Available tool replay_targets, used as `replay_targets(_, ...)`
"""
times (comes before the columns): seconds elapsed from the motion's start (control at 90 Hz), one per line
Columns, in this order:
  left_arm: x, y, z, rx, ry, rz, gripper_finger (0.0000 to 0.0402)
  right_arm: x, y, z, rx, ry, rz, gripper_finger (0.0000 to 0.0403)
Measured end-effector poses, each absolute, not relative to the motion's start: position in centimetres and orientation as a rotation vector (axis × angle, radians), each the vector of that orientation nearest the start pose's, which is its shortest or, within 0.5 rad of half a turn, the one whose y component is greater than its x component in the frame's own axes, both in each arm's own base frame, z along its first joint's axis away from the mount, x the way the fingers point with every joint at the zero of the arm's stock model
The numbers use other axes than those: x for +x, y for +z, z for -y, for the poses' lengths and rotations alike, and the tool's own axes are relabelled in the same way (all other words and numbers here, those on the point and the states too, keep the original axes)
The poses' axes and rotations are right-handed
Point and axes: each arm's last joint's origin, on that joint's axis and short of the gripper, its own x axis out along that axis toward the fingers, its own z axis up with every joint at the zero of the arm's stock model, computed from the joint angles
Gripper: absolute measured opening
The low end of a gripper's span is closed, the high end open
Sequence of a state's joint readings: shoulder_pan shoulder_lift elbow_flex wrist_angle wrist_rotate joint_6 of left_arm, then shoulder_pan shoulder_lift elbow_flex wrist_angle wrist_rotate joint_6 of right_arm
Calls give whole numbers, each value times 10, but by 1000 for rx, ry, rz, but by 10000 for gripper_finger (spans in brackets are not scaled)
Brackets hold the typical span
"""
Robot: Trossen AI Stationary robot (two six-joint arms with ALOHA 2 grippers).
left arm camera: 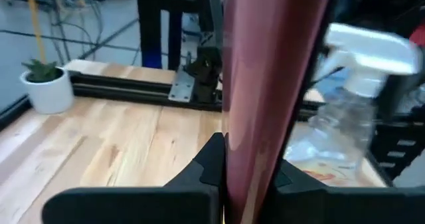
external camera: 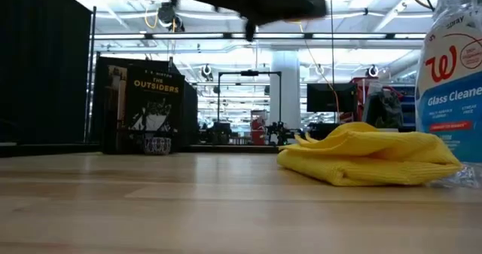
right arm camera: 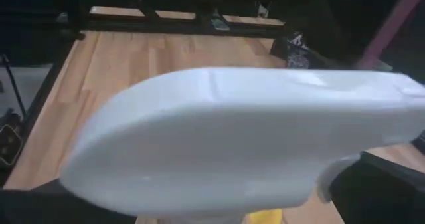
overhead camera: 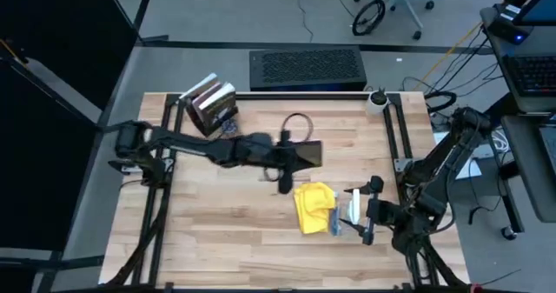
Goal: Apply microfiber cloth
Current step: Spray the front of the pink cellphone using the spray bottle
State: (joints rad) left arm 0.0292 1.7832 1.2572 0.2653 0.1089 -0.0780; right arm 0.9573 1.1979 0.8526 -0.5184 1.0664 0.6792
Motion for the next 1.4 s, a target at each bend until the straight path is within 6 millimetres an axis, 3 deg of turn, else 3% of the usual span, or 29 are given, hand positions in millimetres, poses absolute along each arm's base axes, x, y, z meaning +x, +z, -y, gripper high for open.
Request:
replay_targets(0.233, 460, 258, -23, -80, -127, -271, 13, 152, 261, -171, -77, -241, -390, 375)
replay_targets(0.6, 503, 249, -25, -72, -106, -239, 13, 152, 261, -172, -78, -231, -400, 369)
replay_targets(1.222, 512, 244, -21, -73, -115, -253, 13, 152, 260, -172, -70, -222, -408, 221)
replay_targets(1.4, 512, 244, -21, -74, -114, -253, 13, 152, 261, -172, -71, -230, -399, 196)
